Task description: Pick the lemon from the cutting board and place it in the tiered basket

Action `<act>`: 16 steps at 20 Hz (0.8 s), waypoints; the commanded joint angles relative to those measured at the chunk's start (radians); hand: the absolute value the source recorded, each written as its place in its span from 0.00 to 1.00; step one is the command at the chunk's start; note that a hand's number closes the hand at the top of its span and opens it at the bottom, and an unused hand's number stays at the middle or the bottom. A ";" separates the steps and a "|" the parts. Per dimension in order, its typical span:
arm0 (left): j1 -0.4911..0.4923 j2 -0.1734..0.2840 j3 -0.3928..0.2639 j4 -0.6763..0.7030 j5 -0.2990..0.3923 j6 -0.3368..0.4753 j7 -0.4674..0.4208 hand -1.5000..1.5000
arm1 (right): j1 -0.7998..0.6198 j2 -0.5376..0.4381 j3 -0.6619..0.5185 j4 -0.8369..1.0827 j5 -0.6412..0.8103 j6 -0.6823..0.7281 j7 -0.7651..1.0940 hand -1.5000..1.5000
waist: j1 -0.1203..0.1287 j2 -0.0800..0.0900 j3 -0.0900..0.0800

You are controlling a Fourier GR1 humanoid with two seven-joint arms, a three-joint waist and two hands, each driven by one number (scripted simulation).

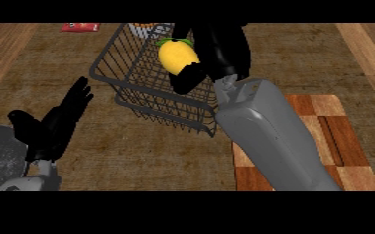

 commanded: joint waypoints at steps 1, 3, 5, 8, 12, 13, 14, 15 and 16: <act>-0.044 -0.005 -0.003 0.001 -0.004 0.005 0.036 0.50 | -0.021 0.011 0.026 0.165 0.060 -0.107 -0.041 1.00 | 0.006 0.020 -0.005; -0.022 -0.015 0.000 0.010 -0.011 0.008 0.013 0.50 | 0.001 0.011 0.069 0.208 0.070 -0.188 -0.071 1.00 | 0.006 0.019 -0.005; -0.014 -0.010 0.010 0.057 -0.002 -0.023 -0.036 0.50 | -0.041 0.011 0.149 0.282 0.034 -0.279 -0.030 1.00 | 0.012 0.020 -0.005; 0.001 -0.011 -0.001 -0.044 -0.003 -0.001 0.029 0.50 | -0.030 0.011 0.011 0.297 0.036 -0.417 -0.152 1.00 | 0.015 0.021 -0.004; -0.056 -0.015 0.008 0.042 -0.012 -0.011 0.011 0.50 | -0.100 0.011 0.066 0.435 -0.040 -0.466 -0.186 0.00 | 0.013 0.023 -0.005; -0.020 -0.013 0.021 0.049 0.000 -0.027 -0.029 0.50 | -0.151 0.011 0.085 0.439 -0.053 -0.462 -0.131 0.00 | 0.016 0.022 -0.005; -0.035 0.025 0.053 0.014 0.038 -0.052 0.026 0.50 | -0.123 0.011 0.135 0.453 -0.041 -0.510 -0.123 0.00 | 0.020 0.021 -0.005; -0.006 -0.012 0.007 0.000 -0.002 -0.028 0.012 0.50 | -0.147 0.010 0.148 0.467 -0.071 -0.508 -0.124 0.00 | 0.023 0.021 -0.005; -0.033 0.011 0.042 0.018 0.023 -0.042 0.007 0.50 | -0.188 0.010 0.106 0.526 -0.069 -0.492 -0.157 0.00 | 0.026 0.024 -0.005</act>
